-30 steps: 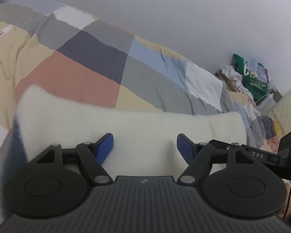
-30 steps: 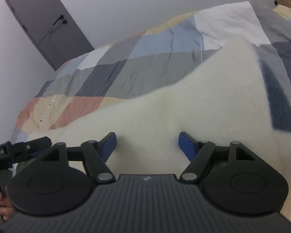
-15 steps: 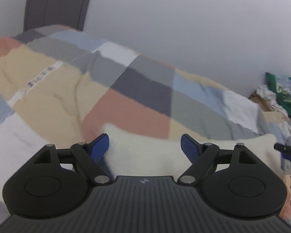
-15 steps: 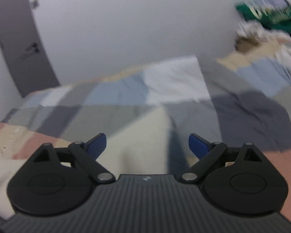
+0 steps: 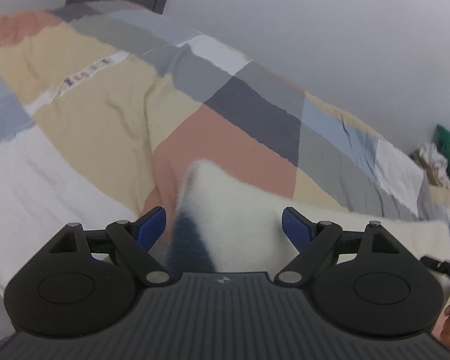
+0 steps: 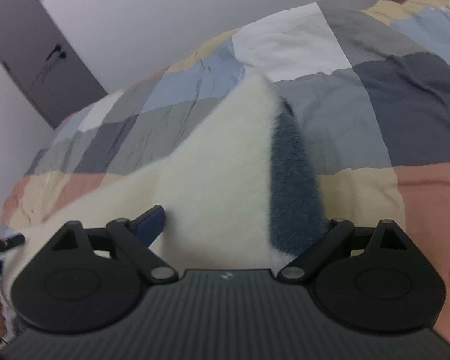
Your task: Fold large clothes
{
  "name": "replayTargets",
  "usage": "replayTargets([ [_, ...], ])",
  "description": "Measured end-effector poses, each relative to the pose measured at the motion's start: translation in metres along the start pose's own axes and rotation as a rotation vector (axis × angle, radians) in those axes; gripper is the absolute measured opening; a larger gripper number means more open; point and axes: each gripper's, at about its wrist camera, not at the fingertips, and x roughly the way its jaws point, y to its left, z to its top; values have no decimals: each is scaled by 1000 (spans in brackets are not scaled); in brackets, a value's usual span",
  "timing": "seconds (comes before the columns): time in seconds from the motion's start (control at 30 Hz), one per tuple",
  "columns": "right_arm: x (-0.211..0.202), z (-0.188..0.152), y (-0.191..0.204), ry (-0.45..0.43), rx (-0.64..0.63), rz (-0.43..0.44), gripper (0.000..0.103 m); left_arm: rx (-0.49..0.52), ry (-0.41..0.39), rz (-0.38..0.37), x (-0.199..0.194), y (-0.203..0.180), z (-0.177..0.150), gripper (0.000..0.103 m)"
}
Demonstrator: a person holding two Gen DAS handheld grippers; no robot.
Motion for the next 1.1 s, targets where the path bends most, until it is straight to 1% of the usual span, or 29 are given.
replayTargets([
  [0.03, 1, -1, 2, 5, -16, -13, 87, -5, 4, -4, 1, 2, 0, 86],
  [0.07, 3, -1, 4, 9, -24, -21, 81, -10, 14, -17, 3, 2, 1, 86],
  [0.1, 2, -1, 6, 8, -31, -21, 70, -14, 24, -31, 5, 2, 0, 86],
  [0.13, 0, -1, 8, 2, -42, -16, 64, -11, 27, -45, 5, 1, -2, 79],
  [0.17, -3, -1, 12, -11, -60, -22, 51, 3, 29, -55, 4, -1, -3, 76],
  [0.2, -7, -1, 15, -23, -76, -29, 42, 20, 23, -45, 4, -5, -4, 72],
  [0.23, -11, 0, 19, -38, -95, -40, 40, 42, 10, -33, 2, -8, -4, 65],
  [0.27, -15, 1, 23, -55, -113, -51, 36, 73, -1, -24, -1, -11, -4, 61],
  [0.3, -18, 1, 26, -71, -124, -54, 34, 111, -11, -13, -4, -14, -4, 55],
  [0.33, -21, 2, 28, -85, -132, -54, 34, 128, -16, -10, -6, -15, -4, 48],
  [0.37, -23, 2, 30, -104, -143, -57, 33, 133, -18, -16, -7, -15, -3, 44],
  [0.4, -25, 4, 30, -120, -146, -59, 32, 132, -23, -24, -9, -15, -3, 37],
  [0.43, -27, 5, 30, -134, -144, -60, 32, 132, -31, -32, -12, -15, -2, 33],
  [0.53, -26, 9, 26, -166, -119, -65, 32, 138, -63, -57, -16, -16, 1, 30],
  [0.63, -12, 9, 18, -141, -113, -84, 34, 141, -66, -44, -8, -19, 1, 30],
  [0.7, -5, 9, 13, -113, -101, -92, 40, 153, -50, -19, 1, -20, -2, 31],
  [0.73, -3, 8, 11, -99, -88, -90, 42, 159, -35, -6, 5, -20, -4, 33],
  [0.77, -3, 8, 8, -91, -73, -89, 46, 164, -26, 1, 8, -19, -5, 34],
  [0.83, -5, 8, 7, -86, -56, -94, 53, 174, -30, 5, 8, -18, -7, 38],
  [0.87, -6, 8, 8, -81, -56, -105, 60, 183, -33, 8, 7, -19, -7, 38],
  [0.9, -8, 8, 11, -80, -67, -126, 68, 197, -41, 13, 4, -21, -7, 41],
  [0.93, -11, 7, 15, -85, -88, -147, 72, 210, -49, 22, 1, -24, -7, 46],
  [0.97, -15, 5, 20, -95, -116, -168, 80, 225, -56, 33, -2, -26, -8, 48],
  [1.0, -20, 4, 26, -113, -141, -183, 84, 239, -63, 43, -5, -29, -9, 53],
  [1.03, -24, 2, 29, -129, -152, -183, 84, 247, -71, 53, -9, -31, -10, 57],
  [1.1, -34, 1, 36, -159, -156, -182, 85, 244, -91, 55, -23, -36, -14, 62],
])
